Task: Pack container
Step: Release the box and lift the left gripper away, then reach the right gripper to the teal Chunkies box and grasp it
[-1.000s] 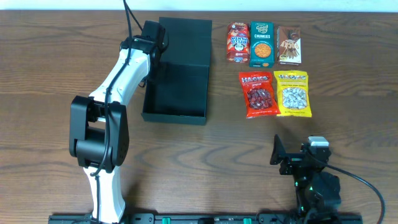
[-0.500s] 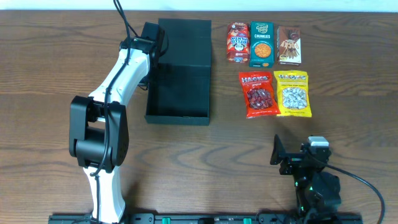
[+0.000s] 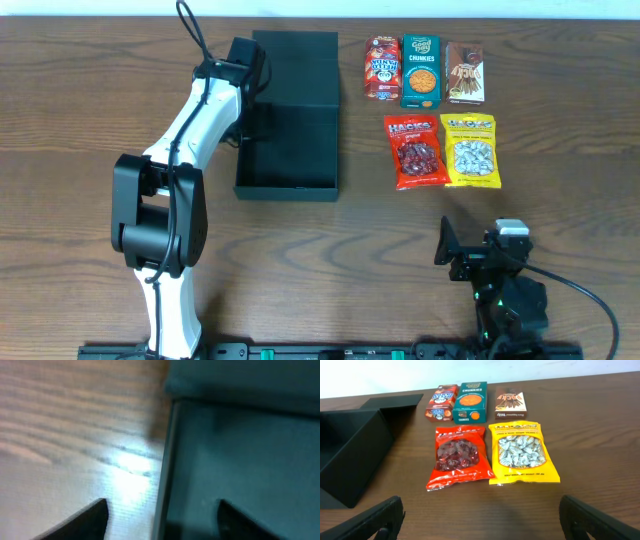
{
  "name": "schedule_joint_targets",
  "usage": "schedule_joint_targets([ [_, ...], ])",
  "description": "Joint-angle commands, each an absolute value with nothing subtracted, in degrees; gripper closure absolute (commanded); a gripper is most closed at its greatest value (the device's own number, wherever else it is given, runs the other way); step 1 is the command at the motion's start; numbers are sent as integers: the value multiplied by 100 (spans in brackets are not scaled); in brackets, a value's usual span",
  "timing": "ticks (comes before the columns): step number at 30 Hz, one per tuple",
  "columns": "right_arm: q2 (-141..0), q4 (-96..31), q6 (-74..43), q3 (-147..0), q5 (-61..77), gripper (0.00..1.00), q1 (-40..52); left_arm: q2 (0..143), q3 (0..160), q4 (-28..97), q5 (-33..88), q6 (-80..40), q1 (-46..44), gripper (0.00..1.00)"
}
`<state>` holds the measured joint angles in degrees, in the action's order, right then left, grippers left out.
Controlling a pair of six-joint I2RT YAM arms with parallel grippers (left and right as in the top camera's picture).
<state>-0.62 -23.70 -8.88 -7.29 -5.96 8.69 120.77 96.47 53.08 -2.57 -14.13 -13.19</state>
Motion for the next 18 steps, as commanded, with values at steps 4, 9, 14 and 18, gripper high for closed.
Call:
schedule_joint_targets([
  [4,-34,-2364,-827,-692,-576,1,821,11461,10195,5328,-143,-1393,-1304,5],
  [9,-34,-2362,-827,-692,-576,1,821,10527,10309,5439,8,-1205,-1317,5],
  [14,-34,-2364,-827,-692,-576,1,823,9598,10309,5870,-47,-1157,-1313,5],
  [18,-34,-2320,-829,-692,-574,1,823,9083,10309,6114,-73,-1155,-1308,5],
])
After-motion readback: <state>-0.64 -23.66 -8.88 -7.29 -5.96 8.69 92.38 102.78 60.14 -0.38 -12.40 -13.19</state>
